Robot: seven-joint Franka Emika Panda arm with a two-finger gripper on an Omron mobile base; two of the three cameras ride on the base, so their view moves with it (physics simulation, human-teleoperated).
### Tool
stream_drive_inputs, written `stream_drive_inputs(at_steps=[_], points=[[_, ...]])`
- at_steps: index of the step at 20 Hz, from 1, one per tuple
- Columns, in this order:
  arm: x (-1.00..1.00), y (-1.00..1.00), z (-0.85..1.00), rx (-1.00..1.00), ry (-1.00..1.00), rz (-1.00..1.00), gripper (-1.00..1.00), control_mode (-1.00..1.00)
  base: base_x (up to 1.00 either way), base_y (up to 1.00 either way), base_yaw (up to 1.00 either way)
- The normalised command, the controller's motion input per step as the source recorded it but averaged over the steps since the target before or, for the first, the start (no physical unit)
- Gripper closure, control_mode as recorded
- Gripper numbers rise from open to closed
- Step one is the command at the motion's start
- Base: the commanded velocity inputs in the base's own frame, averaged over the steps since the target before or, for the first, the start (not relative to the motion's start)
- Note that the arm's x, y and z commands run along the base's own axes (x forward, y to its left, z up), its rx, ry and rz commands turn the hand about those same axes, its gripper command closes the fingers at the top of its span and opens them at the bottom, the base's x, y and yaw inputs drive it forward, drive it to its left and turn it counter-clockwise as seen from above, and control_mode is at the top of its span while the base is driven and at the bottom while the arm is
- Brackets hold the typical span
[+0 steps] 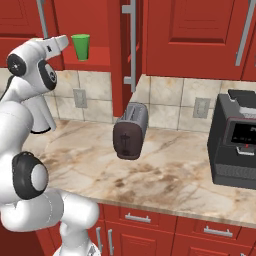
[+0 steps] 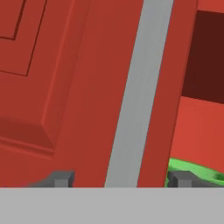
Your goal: Open the cabinet directly in front. Then move the liquor and the cup to the dining counter with the candle on it.
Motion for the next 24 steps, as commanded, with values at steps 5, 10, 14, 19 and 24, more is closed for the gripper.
stream_drive_inputs(at_steps=[5,10,14,19,24], points=[[0.85,0.09,-0.16,0.00,0.00,-0.06,-1.00,-1.00,0.00,0.00,0.00],[0.58,0.13,-0.12,0.00,0.00,-0.13,1.00,-1.00,0.00,0.00,0.00],[0.00,0.00,0.00,0.00,0.00,0.00,1.00,-1.00,0.00,0.00,0.00],[-0.47,0.58,0.00,0.03,0.00,0.00,1.00,-1.00,0.00,0.00,0.00],[-0.96,1.00,0.00,0.10,-0.01,-0.01,1.00,-1.00,0.00,0.00,0.00]])
